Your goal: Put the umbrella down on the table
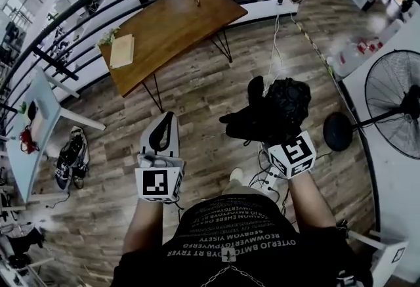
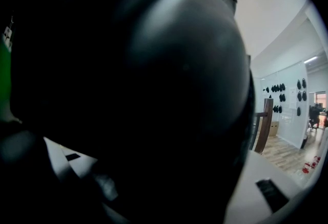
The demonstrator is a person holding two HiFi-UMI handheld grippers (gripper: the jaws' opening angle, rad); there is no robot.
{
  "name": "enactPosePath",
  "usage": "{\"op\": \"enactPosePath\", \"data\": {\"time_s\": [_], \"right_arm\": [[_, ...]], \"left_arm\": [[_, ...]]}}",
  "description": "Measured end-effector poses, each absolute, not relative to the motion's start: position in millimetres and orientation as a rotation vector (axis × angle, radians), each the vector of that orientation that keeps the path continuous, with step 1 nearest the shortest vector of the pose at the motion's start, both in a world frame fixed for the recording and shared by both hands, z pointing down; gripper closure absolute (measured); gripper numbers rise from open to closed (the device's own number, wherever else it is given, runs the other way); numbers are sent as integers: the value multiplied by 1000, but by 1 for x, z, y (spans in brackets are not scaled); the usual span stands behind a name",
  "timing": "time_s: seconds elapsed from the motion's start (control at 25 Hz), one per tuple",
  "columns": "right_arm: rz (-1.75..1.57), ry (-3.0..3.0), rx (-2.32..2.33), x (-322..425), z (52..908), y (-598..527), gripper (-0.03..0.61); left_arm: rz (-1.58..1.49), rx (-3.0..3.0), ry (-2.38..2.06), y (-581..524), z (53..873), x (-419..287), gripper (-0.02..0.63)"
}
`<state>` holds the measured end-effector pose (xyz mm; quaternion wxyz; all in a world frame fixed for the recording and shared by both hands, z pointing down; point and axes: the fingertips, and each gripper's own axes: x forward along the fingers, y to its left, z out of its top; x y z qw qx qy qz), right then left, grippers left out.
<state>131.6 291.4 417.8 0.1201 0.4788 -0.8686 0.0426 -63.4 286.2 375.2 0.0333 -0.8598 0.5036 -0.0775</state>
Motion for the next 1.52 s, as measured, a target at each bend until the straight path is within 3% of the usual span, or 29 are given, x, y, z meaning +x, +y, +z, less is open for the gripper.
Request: {"op": "enactPosePath", "data": {"time_s": [0.48,1.08,1.52], "right_arm": [[140,-2598,1279,162,410,239,331],[118,-2794,1082,108,335,202,331],[200,-2876,1028,79,326,179,330]], "left_arm": [[-243,-2659,1525,244,378,8,580],[-286,-2914,1247,222,406,64,580],[-271,-3140,996,213,444,79,584]]}}
